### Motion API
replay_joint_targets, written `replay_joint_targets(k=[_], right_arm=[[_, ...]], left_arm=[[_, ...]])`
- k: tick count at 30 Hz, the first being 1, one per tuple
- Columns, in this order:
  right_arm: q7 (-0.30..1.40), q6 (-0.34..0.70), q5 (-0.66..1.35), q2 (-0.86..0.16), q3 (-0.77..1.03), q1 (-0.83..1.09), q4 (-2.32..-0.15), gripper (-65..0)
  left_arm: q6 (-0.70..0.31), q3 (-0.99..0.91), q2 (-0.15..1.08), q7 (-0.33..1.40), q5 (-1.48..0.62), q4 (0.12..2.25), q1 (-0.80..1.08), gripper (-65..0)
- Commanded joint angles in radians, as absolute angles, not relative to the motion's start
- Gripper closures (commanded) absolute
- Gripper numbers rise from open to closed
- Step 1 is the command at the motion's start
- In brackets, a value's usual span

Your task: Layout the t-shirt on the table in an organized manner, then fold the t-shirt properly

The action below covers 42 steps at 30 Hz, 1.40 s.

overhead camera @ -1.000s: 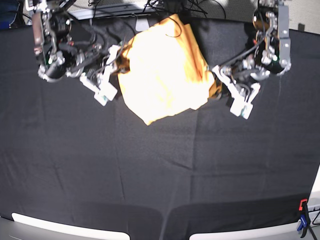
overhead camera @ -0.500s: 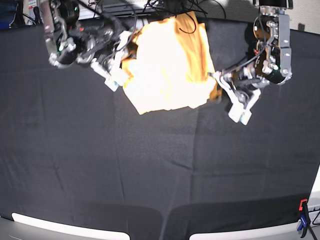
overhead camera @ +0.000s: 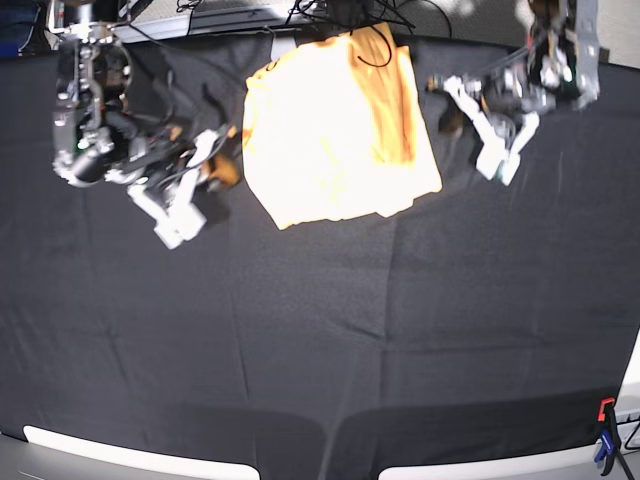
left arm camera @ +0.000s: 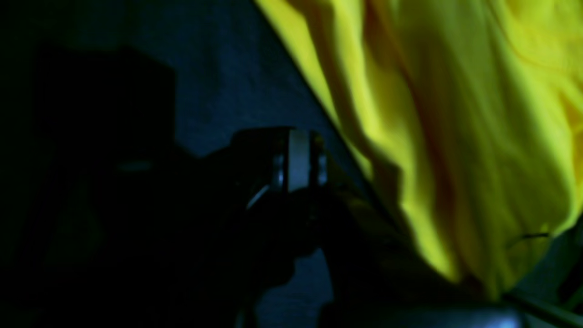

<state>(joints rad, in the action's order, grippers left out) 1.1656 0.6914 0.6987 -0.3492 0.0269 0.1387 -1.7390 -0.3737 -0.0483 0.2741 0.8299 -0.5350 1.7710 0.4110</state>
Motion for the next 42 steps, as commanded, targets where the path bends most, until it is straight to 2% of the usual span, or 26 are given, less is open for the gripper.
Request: replay_joint_targets(k=[1, 4, 11, 22, 28, 34, 42], right_arm=[[1.144, 0.698, 0.742, -0.357, 0.009, 0.137, -1.753, 0.0], [1.144, 0.698, 0.812, -0.357, -0.070, 0.176, -1.755, 0.0], [1.116, 0.698, 0.804, -0.357, -0.248, 0.252, -1.755, 0.0], [1.097, 0.698, 0.774, -0.318, -0.267, 0.291, -1.757, 0.0], [1.085, 0.698, 0.760, -0.319, -0.080, 0.291, -1.821, 0.0], [1.094, 0.698, 0.763, -0.318, 0.182, 0.320, -1.874, 0.0], [1.134, 0.698, 0.763, -0.300, 0.400, 0.544, -2.011, 0.0]], left_arm=[[-0.381, -0.050, 0.274, 0.798, -0.550, 1.784, 0.402, 0.0], [-0.382, -0.050, 0.265, 0.797, -0.550, 1.761, 0.366, 0.0], [-0.382, -0.050, 0.261, 0.791, -0.553, 1.650, 0.236, 0.0], [-0.449, -0.052, 0.264, 0.791, -0.620, 1.559, 0.146, 0.0], [-0.448, -0.146, 0.285, 0.791, -0.622, 1.652, 0.185, 0.0], [-0.449, -0.314, 0.286, 0.792, -0.658, 1.769, 0.346, 0.0], [-0.449, -0.458, 0.286, 0.849, -0.656, 1.909, 0.632, 0.0]])
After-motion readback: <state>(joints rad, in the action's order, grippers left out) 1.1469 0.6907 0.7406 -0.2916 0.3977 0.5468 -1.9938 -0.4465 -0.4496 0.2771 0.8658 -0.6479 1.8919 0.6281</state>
